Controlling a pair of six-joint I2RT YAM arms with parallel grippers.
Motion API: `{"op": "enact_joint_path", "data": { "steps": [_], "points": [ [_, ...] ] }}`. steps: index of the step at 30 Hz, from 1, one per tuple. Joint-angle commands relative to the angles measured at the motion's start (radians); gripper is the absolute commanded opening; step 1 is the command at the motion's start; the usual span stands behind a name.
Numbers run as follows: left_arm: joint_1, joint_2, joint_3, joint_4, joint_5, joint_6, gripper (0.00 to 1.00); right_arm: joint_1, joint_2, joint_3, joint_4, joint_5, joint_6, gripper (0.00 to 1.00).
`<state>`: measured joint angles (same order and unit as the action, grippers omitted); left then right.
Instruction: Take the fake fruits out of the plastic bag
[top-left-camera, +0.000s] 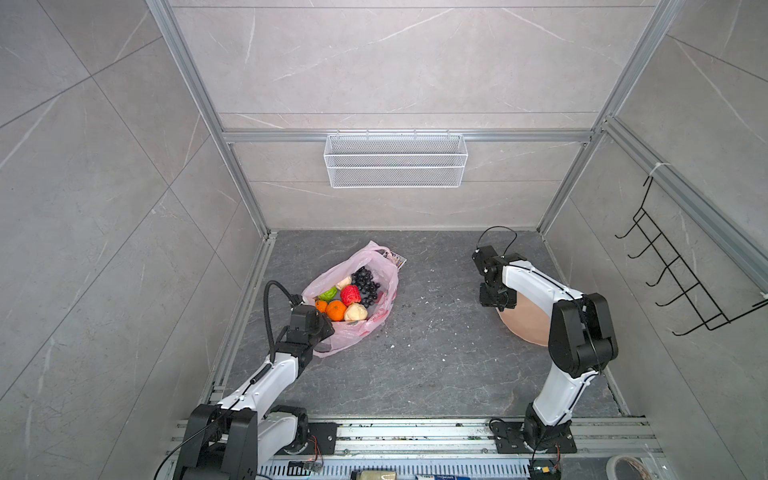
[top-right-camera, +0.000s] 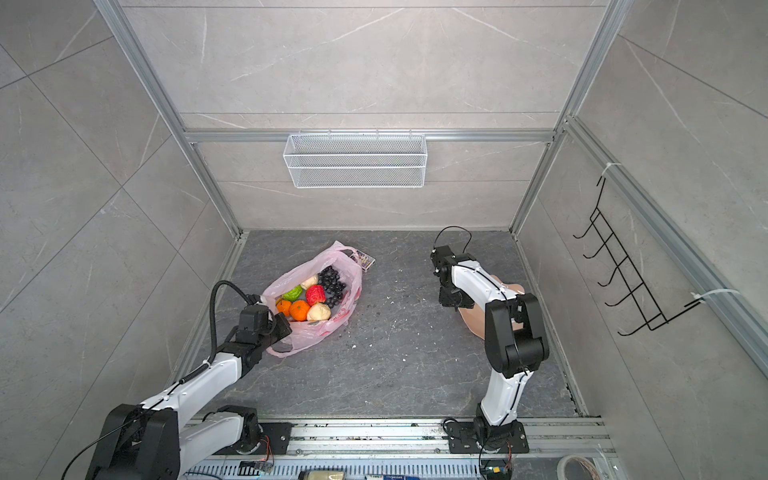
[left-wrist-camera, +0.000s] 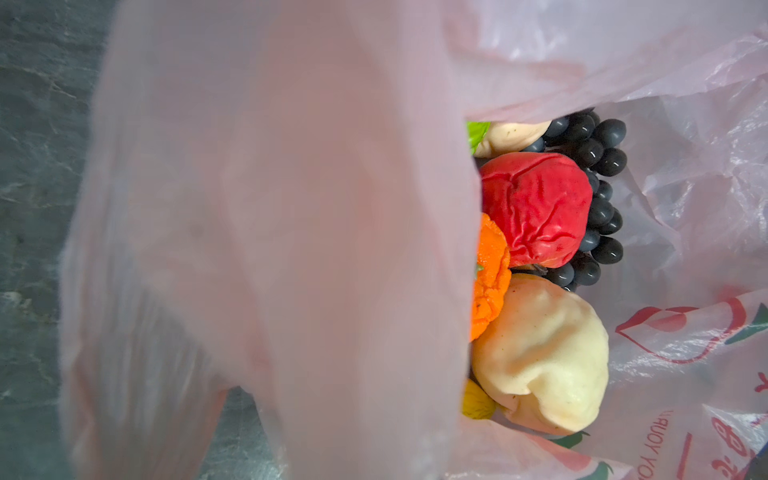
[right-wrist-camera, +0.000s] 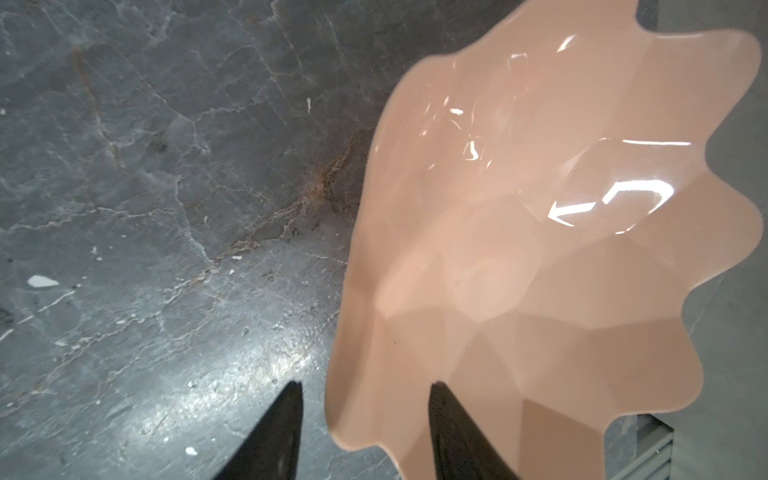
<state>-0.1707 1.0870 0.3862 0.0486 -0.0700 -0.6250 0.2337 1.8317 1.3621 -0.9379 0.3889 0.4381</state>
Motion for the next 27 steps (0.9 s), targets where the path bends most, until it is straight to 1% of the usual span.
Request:
{"op": "enact_joint_path", "data": {
  "steps": [1, 7, 12, 14, 18, 20, 25, 27],
  "points": [
    [-0.005, -0.059, -0.032, -0.017, 0.01, -0.049, 0.0, -0.003, 0.023, -0.012, 0.016, -0.007, -0.011, 0.42],
    [-0.004, -0.122, -0.06, -0.039, -0.002, -0.051, 0.0, 0.001, 0.038, -0.03, 0.023, -0.017, -0.012, 0.25],
    [-0.004, -0.116, -0.055, -0.047, -0.016, -0.054, 0.0, 0.025, 0.016, -0.055, 0.024, -0.009, -0.014, 0.13],
    [-0.004, -0.113, -0.057, -0.048, -0.013, -0.066, 0.0, 0.051, 0.008, -0.057, 0.02, -0.01, -0.021, 0.08],
    [-0.004, -0.109, -0.063, -0.047, -0.016, -0.083, 0.0, 0.162, -0.004, -0.041, -0.03, -0.03, -0.014, 0.07],
    [-0.004, -0.107, -0.063, -0.049, -0.02, -0.084, 0.0, 0.23, -0.013, -0.04, -0.048, -0.085, -0.005, 0.06],
    [-0.004, -0.095, -0.056, -0.049, -0.017, -0.086, 0.0, 0.422, -0.015, -0.017, -0.125, -0.099, 0.059, 0.06],
    [-0.004, -0.084, -0.054, -0.046, -0.008, -0.092, 0.0, 0.496, -0.01, -0.02, -0.131, -0.13, 0.092, 0.06]
  ]
}}
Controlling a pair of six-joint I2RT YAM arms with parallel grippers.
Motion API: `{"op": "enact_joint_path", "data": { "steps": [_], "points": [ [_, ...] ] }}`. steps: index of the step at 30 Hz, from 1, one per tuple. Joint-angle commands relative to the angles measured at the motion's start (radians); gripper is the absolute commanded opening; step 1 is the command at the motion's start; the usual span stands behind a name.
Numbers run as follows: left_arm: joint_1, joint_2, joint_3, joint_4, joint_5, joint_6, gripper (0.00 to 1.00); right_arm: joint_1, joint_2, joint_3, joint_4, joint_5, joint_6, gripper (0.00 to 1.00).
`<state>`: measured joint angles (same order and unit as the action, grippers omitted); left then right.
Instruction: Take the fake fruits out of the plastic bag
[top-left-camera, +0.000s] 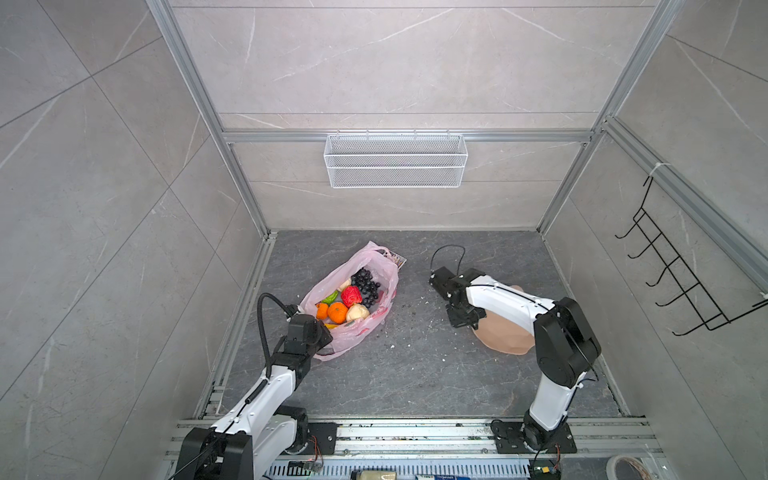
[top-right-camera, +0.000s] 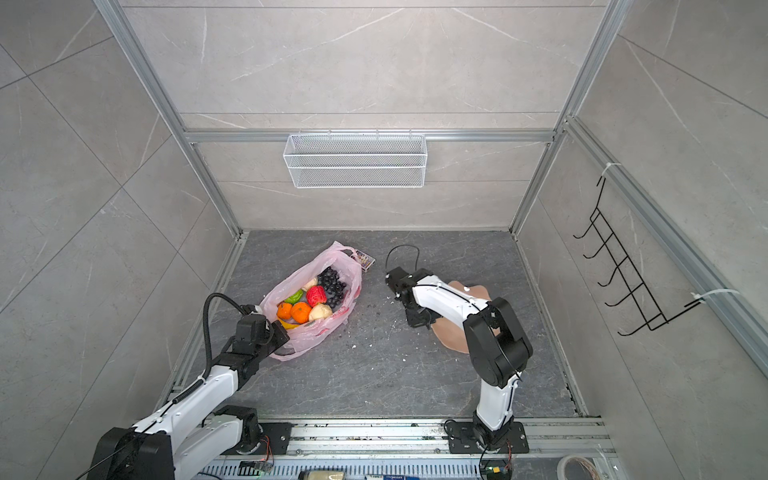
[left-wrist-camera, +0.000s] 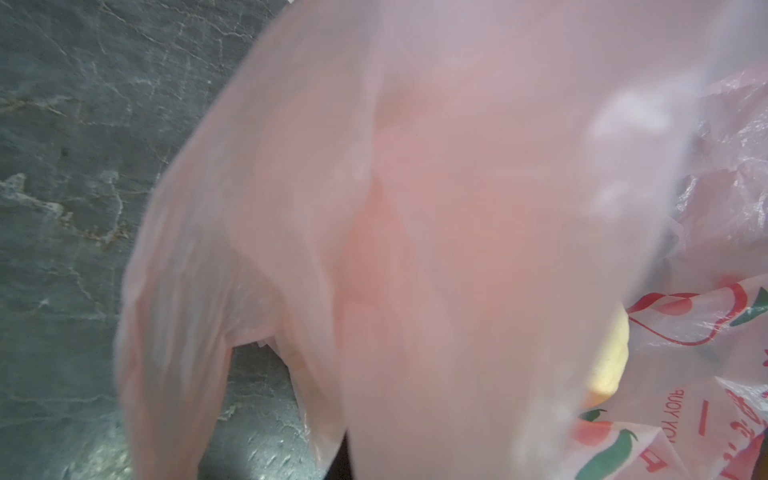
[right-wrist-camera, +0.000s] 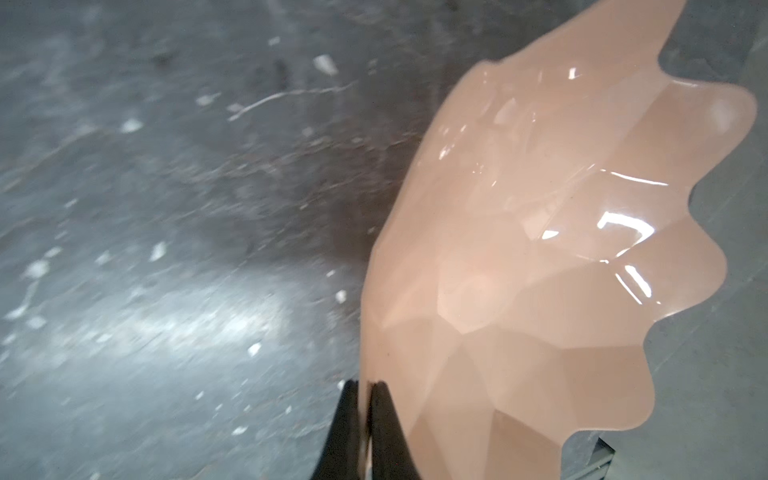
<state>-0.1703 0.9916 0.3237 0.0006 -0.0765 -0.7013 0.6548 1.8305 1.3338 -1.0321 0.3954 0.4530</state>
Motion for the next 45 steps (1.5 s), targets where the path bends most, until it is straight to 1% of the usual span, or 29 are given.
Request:
{"op": "enact_joint_path", "data": {
  "steps": [1, 5, 7, 11, 14, 15, 18, 20, 21, 23, 26, 29, 31, 32, 34, 36, 38, 39, 40, 43, 45],
  "points": [
    [-0.005, 0.019, 0.011, 0.002, 0.006, -0.018, 0.0, 0.11, -0.003, 0.008, -0.036, -0.155, 0.097, 0.06],
    [-0.006, 0.04, 0.02, 0.001, 0.023, -0.03, 0.0, 0.255, 0.038, 0.044, -0.045, -0.201, 0.153, 0.07],
    [-0.006, 0.039, 0.02, -0.003, 0.021, -0.035, 0.0, 0.296, 0.05, 0.065, -0.045, -0.225, 0.164, 0.07],
    [-0.006, 0.032, 0.021, -0.016, 0.014, -0.035, 0.0, 0.358, 0.054, 0.1, -0.01, -0.285, 0.182, 0.09],
    [-0.006, 0.022, 0.016, -0.019, 0.009, -0.035, 0.0, 0.382, 0.087, 0.126, -0.011, -0.283, 0.177, 0.1],
    [-0.006, 0.017, 0.013, -0.02, 0.01, -0.036, 0.0, 0.385, 0.098, 0.137, -0.018, -0.274, 0.172, 0.12],
    [-0.006, 0.007, 0.011, -0.025, 0.007, -0.039, 0.0, 0.387, 0.095, 0.161, -0.017, -0.27, 0.15, 0.26],
    [-0.006, 0.005, 0.009, -0.028, 0.007, -0.04, 0.0, 0.388, 0.073, 0.187, -0.01, -0.283, 0.118, 0.42],
    [-0.006, 0.004, 0.009, -0.03, 0.007, -0.041, 0.0, 0.388, 0.069, 0.21, -0.018, -0.289, 0.092, 0.49],
    [-0.006, 0.006, 0.009, -0.028, 0.007, -0.041, 0.0, 0.386, 0.069, 0.272, -0.055, -0.278, 0.036, 0.55],
    [-0.006, 0.007, 0.011, -0.03, 0.006, -0.041, 0.0, 0.349, 0.051, 0.358, -0.084, -0.249, -0.019, 0.57],
    [-0.006, 0.0, 0.01, -0.036, 0.004, -0.041, 0.0, 0.272, 0.045, 0.423, -0.048, -0.29, -0.063, 0.59],
    [-0.006, -0.01, 0.006, -0.036, 0.0, -0.044, 0.0, 0.221, 0.069, 0.468, -0.004, -0.291, -0.1, 0.61],
    [-0.005, -0.013, 0.004, -0.036, -0.002, -0.045, 0.0, 0.187, 0.097, 0.5, 0.015, -0.313, -0.121, 0.62],
    [-0.006, -0.019, 0.006, -0.039, -0.003, -0.044, 0.0, 0.121, 0.153, 0.557, 0.06, -0.36, -0.148, 0.64],
    [-0.006, -0.019, 0.005, -0.03, 0.011, -0.039, 0.0, 0.063, 0.217, 0.607, 0.126, -0.423, -0.168, 0.71],
    [-0.006, -0.016, 0.006, -0.024, 0.033, -0.035, 0.0, 0.03, 0.292, 0.675, 0.16, -0.494, -0.194, 0.76],
    [-0.006, -0.015, 0.009, -0.027, 0.039, -0.034, 0.0, 0.016, 0.342, 0.734, 0.154, -0.538, -0.214, 0.77],
    [-0.006, -0.013, 0.011, -0.032, 0.042, -0.035, 0.0, 0.008, 0.382, 0.793, 0.15, -0.556, -0.226, 0.77],
    [-0.006, -0.006, 0.015, -0.037, 0.048, -0.034, 0.0, -0.011, 0.539, 0.998, 0.093, -0.576, -0.24, 0.78],
    [-0.006, 0.002, 0.018, -0.039, 0.047, -0.036, 0.0, -0.027, 0.672, 1.187, 0.011, -0.575, -0.228, 0.76]
  ]
}}
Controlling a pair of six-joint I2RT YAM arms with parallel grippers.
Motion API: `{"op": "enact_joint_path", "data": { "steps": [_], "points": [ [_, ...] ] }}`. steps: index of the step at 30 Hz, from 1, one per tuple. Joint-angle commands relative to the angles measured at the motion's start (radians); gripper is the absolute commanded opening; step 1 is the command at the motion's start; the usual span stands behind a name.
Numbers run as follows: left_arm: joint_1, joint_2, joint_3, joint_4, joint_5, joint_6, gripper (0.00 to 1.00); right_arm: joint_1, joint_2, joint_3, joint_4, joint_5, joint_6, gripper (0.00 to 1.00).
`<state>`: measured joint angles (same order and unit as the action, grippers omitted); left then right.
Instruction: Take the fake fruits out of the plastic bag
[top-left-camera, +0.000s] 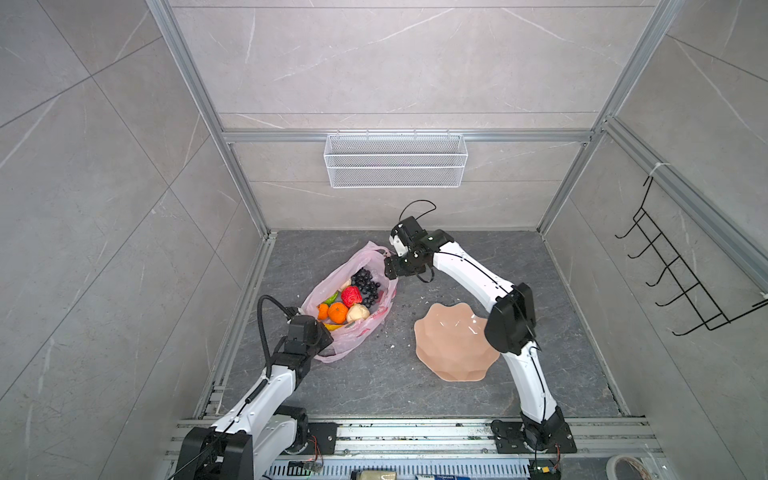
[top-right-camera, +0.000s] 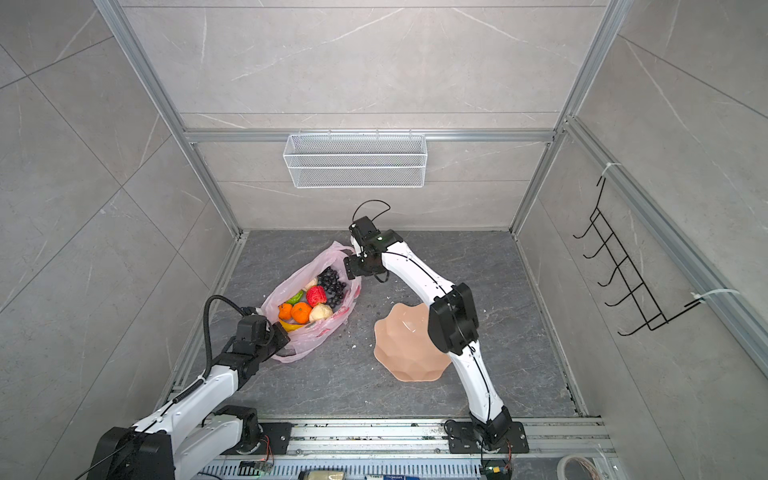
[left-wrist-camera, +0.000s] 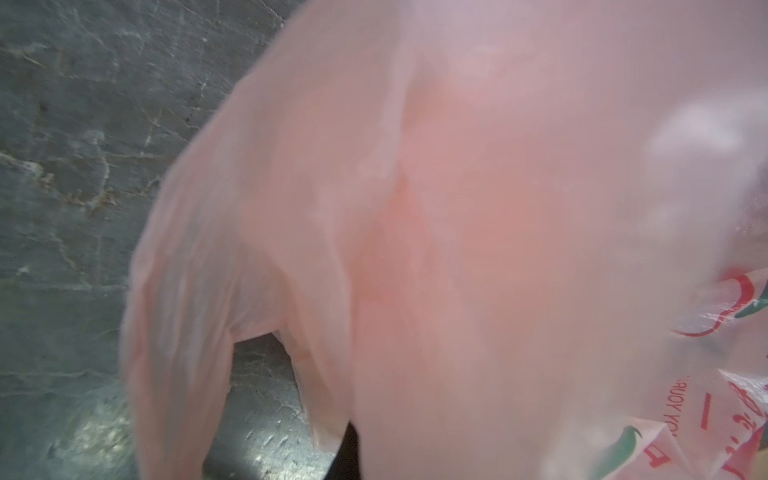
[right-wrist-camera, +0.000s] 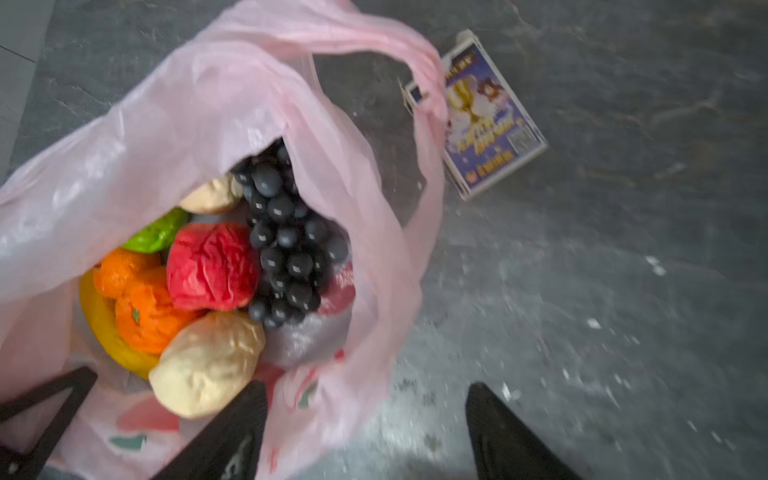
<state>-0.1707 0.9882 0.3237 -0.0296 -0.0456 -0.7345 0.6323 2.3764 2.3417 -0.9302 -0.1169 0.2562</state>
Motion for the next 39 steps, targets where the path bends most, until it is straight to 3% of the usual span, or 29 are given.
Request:
{"op": "enact_joint_path", "data": {
  "steps": [1, 4, 6, 10, 13, 16, 25, 34, 39],
  "points": [
    [-0.006, 0.009, 0.019, -0.011, 0.014, -0.006, 0.0, -0.008, 0.179, 0.263, -0.135, -0.063, -0.028, 0.73],
    [-0.006, 0.011, 0.018, -0.01, 0.008, -0.018, 0.0, -0.016, 0.381, 0.59, -0.277, -0.058, -0.019, 0.63],
    [-0.006, 0.011, 0.018, -0.016, 0.001, -0.02, 0.0, -0.017, 0.453, 0.734, -0.348, -0.091, -0.027, 0.48],
    [-0.006, 0.026, 0.026, -0.013, 0.024, -0.016, 0.0, -0.016, 0.421, 0.727, -0.424, -0.053, -0.04, 0.14],
    [-0.008, 0.076, 0.044, 0.062, 0.155, 0.039, 0.0, -0.016, 0.387, 0.719, -0.471, 0.024, -0.041, 0.03],
    [-0.024, 0.133, 0.088, 0.069, 0.227, 0.071, 0.0, -0.019, 0.39, 0.774, -0.522, 0.067, -0.048, 0.0],
    [-0.079, 0.21, 0.122, 0.077, 0.219, 0.087, 0.0, -0.023, 0.352, 0.774, -0.598, 0.119, -0.061, 0.0],
    [-0.079, 0.208, 0.158, 0.015, 0.197, 0.139, 0.0, -0.022, 0.116, 0.414, -0.548, 0.098, -0.119, 0.0],
    [-0.079, 0.227, 0.153, 0.037, 0.201, 0.138, 0.0, -0.024, -0.104, 0.016, -0.325, 0.036, -0.125, 0.0]
  ]
}}
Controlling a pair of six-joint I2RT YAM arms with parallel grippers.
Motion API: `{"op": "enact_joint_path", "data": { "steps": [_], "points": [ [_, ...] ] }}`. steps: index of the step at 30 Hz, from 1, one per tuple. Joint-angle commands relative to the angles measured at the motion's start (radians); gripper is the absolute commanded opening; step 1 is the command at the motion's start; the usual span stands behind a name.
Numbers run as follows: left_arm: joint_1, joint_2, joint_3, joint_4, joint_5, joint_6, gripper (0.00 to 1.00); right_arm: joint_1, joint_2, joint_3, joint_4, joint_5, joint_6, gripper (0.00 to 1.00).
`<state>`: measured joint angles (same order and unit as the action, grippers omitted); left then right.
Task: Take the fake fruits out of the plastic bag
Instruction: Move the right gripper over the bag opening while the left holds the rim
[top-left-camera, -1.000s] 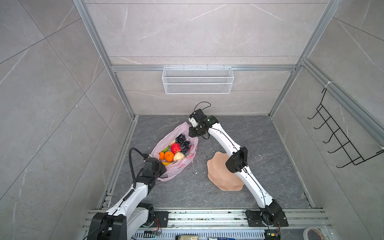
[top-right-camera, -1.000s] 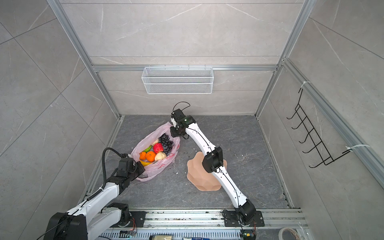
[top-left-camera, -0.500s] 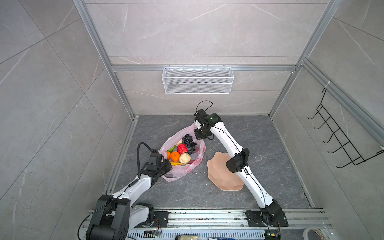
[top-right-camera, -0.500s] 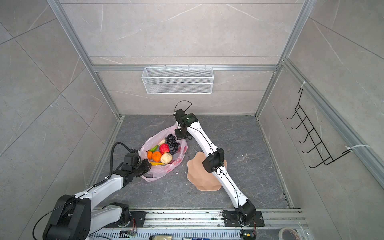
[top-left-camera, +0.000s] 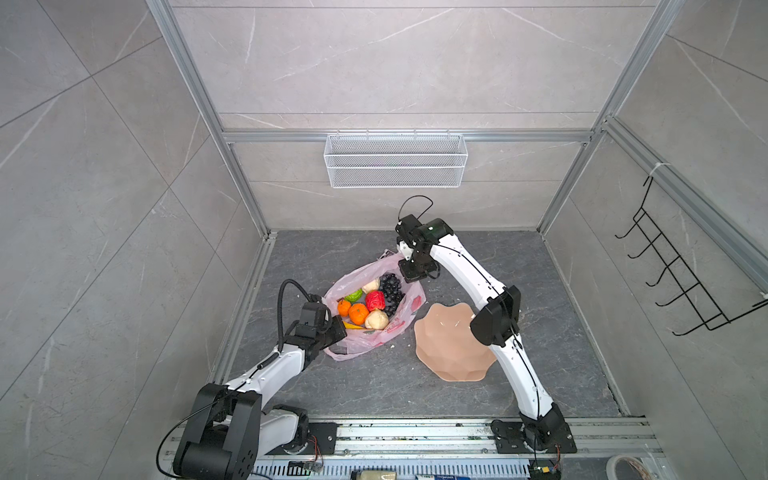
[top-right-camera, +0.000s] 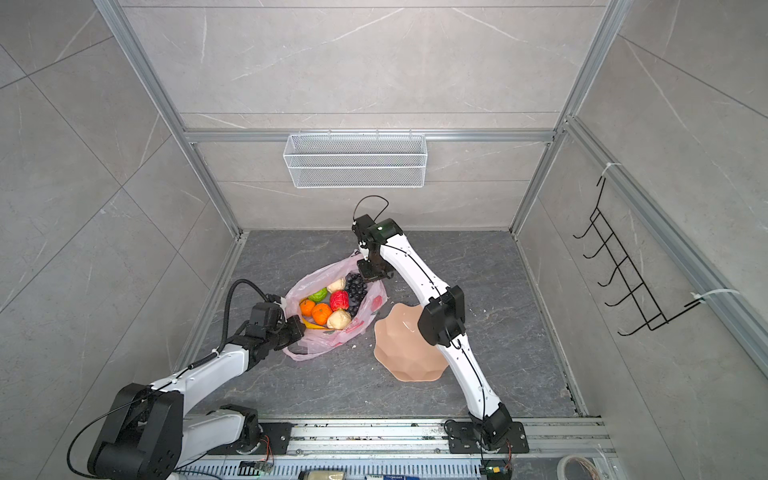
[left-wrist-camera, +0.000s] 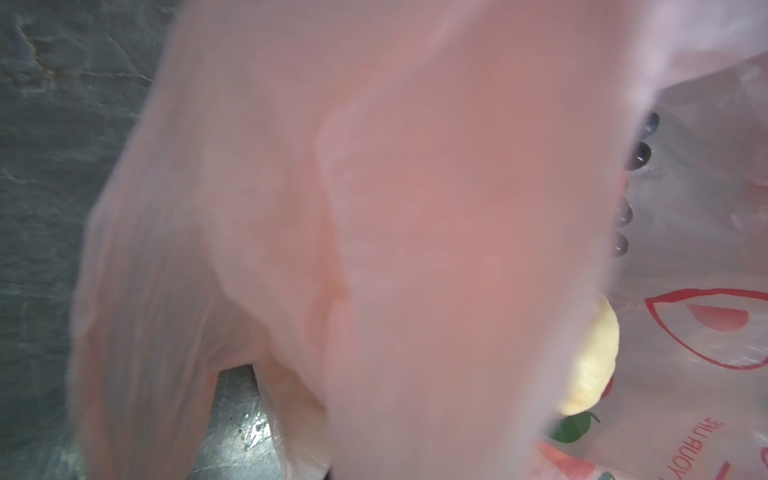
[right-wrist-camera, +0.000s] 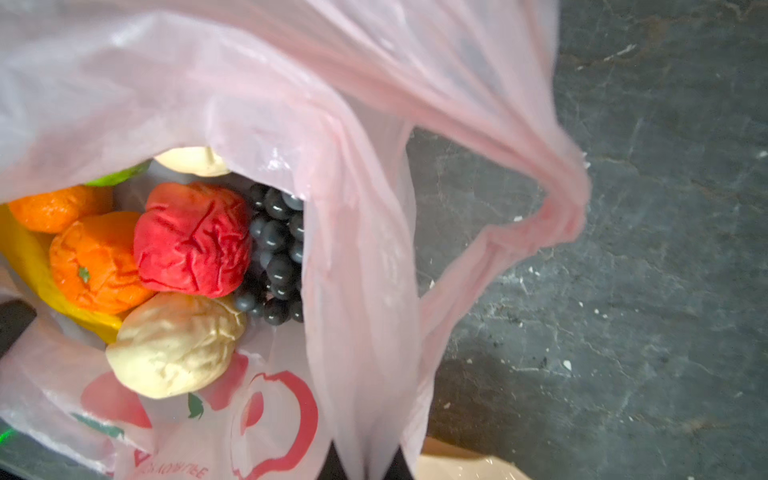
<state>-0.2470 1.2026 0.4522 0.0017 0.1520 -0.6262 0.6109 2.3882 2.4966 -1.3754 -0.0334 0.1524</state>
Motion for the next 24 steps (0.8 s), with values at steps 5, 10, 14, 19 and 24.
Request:
{"op": "enact_joint_path", "data": {
  "steps": [5, 10, 14, 19, 24],
  "points": [
    [-0.003, 0.015, 0.004, 0.036, -0.006, 0.021, 0.0, -0.006, -0.253, -0.411, 0.353, -0.049, 0.029, 0.0],
    [-0.003, 0.011, -0.011, 0.058, -0.017, 0.031, 0.0, -0.022, -0.258, -0.502, 0.517, -0.093, 0.073, 0.0],
    [-0.003, -0.039, -0.046, 0.086, -0.069, 0.025, 0.0, -0.034, -0.199, -0.46, 0.571, -0.117, 0.075, 0.0],
    [-0.003, -0.044, -0.057, 0.112, -0.074, 0.024, 0.0, -0.037, -0.151, -0.427, 0.601, -0.129, 0.053, 0.0],
    [-0.02, -0.001, -0.032, 0.133, -0.052, 0.028, 0.0, -0.04, -0.189, -0.517, 0.682, -0.134, 0.028, 0.0]
  ]
}}
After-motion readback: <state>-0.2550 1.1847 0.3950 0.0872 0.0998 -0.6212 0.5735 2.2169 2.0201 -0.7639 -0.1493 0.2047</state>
